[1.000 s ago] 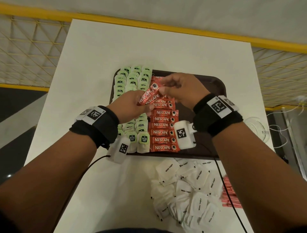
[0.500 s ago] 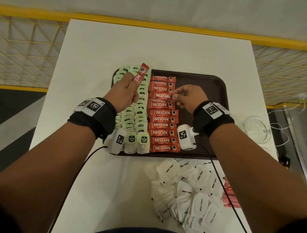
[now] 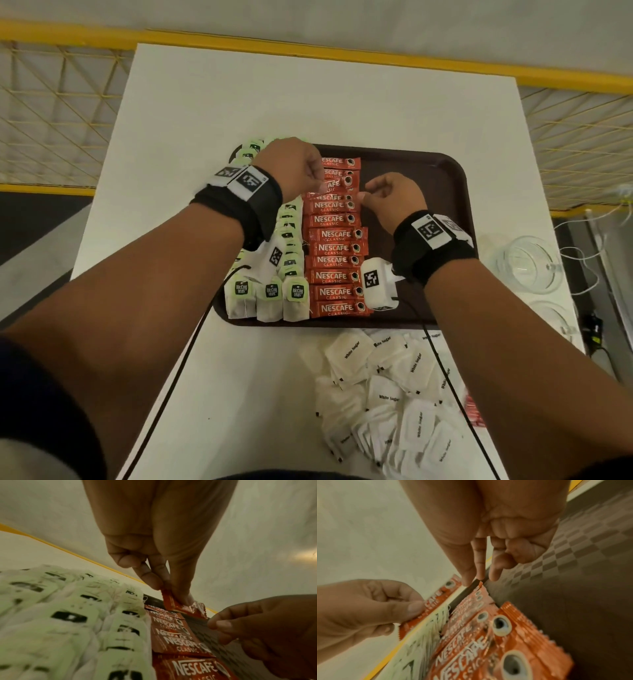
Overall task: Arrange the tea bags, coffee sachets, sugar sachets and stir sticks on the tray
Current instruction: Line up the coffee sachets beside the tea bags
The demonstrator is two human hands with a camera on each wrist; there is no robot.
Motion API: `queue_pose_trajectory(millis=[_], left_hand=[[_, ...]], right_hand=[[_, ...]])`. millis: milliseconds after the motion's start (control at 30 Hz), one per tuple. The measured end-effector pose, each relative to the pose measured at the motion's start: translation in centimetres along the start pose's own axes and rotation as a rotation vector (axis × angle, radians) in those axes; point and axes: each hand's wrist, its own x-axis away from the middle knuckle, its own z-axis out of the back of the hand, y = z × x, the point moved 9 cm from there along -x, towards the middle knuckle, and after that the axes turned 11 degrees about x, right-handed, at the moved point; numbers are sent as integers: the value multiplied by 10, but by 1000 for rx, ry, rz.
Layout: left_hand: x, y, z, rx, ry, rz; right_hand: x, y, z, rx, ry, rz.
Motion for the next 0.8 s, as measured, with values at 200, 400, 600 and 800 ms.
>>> queue_pose_trajectory(millis=[200, 400, 600, 800], left_hand=[[-14, 3, -15, -123, -36, 31], [-6, 9, -25, -190, -22, 24], [27, 29, -9, -97, 79, -37], [115, 69, -40, 12, -40, -148]], right_hand=[[36, 14, 21, -54, 43, 24], [73, 30, 28, -89, 45, 32], [109, 29, 40, -57, 14, 131], [161, 46, 42, -30, -88, 245]])
